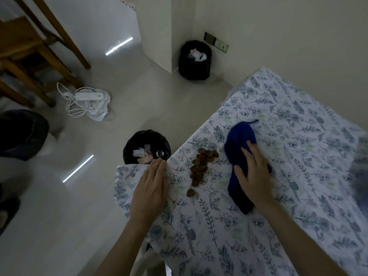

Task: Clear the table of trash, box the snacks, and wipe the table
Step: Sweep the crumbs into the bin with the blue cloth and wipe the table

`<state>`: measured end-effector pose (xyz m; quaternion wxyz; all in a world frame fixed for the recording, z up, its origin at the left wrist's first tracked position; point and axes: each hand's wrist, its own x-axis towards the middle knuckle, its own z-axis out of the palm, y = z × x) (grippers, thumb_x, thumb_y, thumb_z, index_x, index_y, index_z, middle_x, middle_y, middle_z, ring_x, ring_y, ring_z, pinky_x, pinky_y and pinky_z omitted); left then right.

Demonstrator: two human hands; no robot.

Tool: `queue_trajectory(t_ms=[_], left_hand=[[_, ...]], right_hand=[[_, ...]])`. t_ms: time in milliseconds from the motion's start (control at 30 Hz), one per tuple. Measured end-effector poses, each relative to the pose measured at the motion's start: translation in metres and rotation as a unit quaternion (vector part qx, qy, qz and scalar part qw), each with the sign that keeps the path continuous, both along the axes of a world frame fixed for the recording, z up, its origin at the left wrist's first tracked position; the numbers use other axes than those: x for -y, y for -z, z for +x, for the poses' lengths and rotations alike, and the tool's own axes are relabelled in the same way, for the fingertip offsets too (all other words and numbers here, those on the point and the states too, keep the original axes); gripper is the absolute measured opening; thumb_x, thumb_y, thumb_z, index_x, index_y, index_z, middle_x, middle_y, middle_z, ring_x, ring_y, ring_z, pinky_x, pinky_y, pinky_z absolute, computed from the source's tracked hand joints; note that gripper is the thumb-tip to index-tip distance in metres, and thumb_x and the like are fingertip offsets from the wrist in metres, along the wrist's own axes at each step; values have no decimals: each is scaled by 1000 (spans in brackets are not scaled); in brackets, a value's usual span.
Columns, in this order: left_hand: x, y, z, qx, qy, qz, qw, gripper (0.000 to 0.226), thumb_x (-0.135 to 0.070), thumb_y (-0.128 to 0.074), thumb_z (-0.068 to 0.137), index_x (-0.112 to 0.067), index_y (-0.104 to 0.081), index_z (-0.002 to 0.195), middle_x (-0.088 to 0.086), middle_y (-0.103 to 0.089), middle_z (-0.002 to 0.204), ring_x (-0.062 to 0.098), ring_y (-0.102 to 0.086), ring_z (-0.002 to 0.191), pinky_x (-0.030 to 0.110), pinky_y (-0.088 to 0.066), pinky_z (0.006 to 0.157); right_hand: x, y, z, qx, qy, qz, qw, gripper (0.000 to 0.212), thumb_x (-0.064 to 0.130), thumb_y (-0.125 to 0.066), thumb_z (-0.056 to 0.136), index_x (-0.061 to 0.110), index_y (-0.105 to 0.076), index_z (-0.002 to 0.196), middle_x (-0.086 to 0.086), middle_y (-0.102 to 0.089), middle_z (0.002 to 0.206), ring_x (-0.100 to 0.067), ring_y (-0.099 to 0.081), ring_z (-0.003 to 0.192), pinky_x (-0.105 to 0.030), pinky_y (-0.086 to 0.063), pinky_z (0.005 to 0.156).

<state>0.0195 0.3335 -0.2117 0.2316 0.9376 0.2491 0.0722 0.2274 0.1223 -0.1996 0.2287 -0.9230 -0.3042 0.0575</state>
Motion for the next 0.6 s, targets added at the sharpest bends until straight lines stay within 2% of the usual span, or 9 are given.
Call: queue_trajectory(t_ms=[200, 333, 467, 600], left_hand=[[0, 0, 0, 7, -6, -2, 1000, 49, -30, -28, 101, -7, -38, 142, 12, -43, 146, 25, -41, 135, 37, -39, 111], [-1, -2, 0, 15, -9, -13, 1000, 48, -29, -28, 100, -6, -41, 140, 12, -45, 145, 24, -43, 134, 34, -37, 111], [-3, -1, -4, 28, -15, -37, 999, 49, -28, -25, 100, -7, -43, 140, 11, -45, 145, 24, -44, 133, 37, -38, 111], [-4, -3, -10, 27, -43, -68, 996, 53, -32, -19, 99, -9, -42, 141, 10, -45, 145, 24, -44, 133, 40, -40, 110]], right_hand=[[-28, -8, -3, -3, -152, 22, 988, 52, 33, -42, 89, 12, -44, 137, 0, -30, 153, -16, -21, 144, -43, -20, 117], [-34, -8, -22, -2, -204, 23, 979, 49, 27, -46, 87, 12, -48, 134, 1, -33, 152, -15, -21, 144, -39, -17, 118], [-39, -8, -45, 2, -194, 17, 981, 49, 27, -45, 88, 12, -47, 135, 1, -32, 152, -14, -20, 144, -34, -14, 119], [-34, -12, -66, -12, -111, 22, 994, 48, 28, -38, 93, 12, -43, 137, 2, -29, 153, -11, -20, 143, -29, -16, 118]])
